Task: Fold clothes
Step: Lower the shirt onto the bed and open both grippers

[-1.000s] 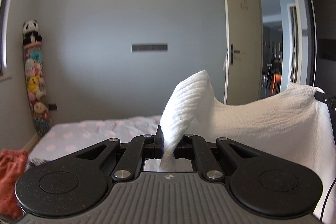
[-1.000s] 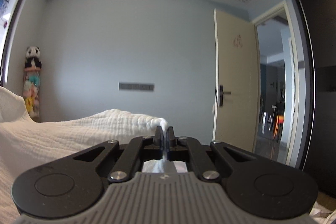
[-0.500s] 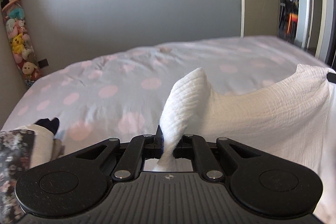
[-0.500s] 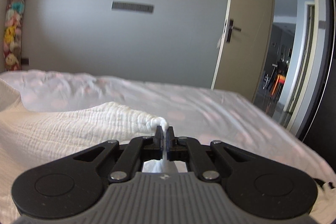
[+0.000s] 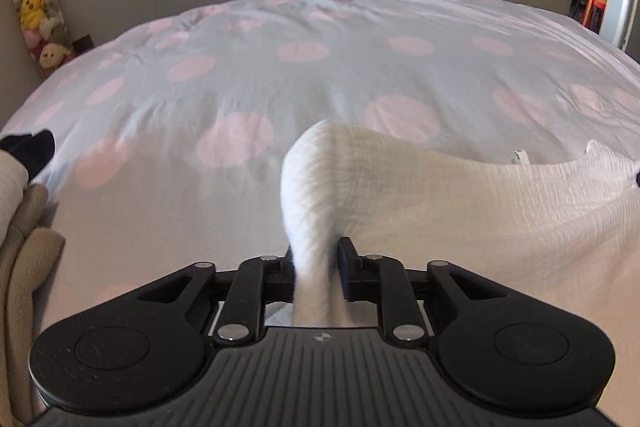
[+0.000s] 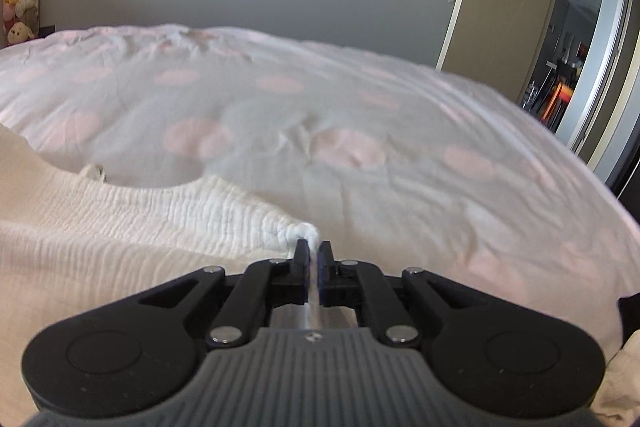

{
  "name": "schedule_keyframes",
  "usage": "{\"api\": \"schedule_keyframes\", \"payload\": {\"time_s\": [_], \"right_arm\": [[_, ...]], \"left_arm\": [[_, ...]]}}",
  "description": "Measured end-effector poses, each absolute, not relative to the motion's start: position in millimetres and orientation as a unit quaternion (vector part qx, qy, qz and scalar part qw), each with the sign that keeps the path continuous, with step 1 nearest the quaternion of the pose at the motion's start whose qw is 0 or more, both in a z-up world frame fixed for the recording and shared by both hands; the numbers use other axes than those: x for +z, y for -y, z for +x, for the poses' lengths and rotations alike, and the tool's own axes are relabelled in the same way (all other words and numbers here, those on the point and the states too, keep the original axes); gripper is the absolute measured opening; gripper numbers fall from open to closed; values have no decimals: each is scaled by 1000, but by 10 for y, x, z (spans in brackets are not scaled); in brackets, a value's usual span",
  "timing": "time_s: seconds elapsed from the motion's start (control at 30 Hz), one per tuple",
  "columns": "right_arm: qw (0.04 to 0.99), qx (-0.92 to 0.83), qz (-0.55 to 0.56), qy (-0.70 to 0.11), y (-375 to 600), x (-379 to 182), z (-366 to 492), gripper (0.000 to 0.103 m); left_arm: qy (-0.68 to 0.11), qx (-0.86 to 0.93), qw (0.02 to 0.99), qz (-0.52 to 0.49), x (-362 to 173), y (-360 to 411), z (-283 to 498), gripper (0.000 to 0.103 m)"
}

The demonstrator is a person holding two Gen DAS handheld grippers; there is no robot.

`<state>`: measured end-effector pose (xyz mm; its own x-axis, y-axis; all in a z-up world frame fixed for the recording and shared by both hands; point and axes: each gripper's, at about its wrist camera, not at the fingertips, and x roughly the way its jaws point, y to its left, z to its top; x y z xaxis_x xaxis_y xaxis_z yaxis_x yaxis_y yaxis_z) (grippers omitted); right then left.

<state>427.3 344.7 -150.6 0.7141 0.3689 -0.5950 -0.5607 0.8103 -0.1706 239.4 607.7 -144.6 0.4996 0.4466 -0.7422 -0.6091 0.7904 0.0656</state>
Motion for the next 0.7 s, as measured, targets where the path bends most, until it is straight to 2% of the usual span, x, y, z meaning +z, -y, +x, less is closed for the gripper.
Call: {"api": "schedule_keyframes", "payload": {"time_s": [0.07, 0.1, 0.13, 0.17, 0.23, 0.27, 0.53, 0.7], "right_arm": [[907, 257, -167, -288, -3451, -1517, 4311, 8], [907, 257, -164, -290, -3441, -1502, 4320, 12], [908, 256, -160, -292, -3414, -1463, 4320, 17], [908, 256, -155, -294, -3375, -1418, 4314, 29], [908, 260, -138, -298, -3213, -1289, 4260, 31], [908, 262, -130, -300, -3132, -1224, 4233, 31], [894, 280, -91, -337, -2245, -800, 3778, 33], [876, 280, -73, -385, -1491, -708, 3246, 45]], "left_arm": [[-395, 307, 858, -112, -1442, -6101, 2378, 22], [-395, 309, 858, -112, -1410, -6091, 2352, 26], [-394, 310, 858, -110, -1361, -6071, 2301, 29], [-393, 311, 859, -109, -1294, -6036, 2218, 30], [-390, 312, 860, -107, -1161, -5968, 2052, 42], [-388, 313, 860, -106, -1095, -5934, 1969, 45], [-395, 331, 852, -99, -643, -5559, 1101, 46], [-420, 355, 828, -107, -592, -5234, 358, 46]]}}
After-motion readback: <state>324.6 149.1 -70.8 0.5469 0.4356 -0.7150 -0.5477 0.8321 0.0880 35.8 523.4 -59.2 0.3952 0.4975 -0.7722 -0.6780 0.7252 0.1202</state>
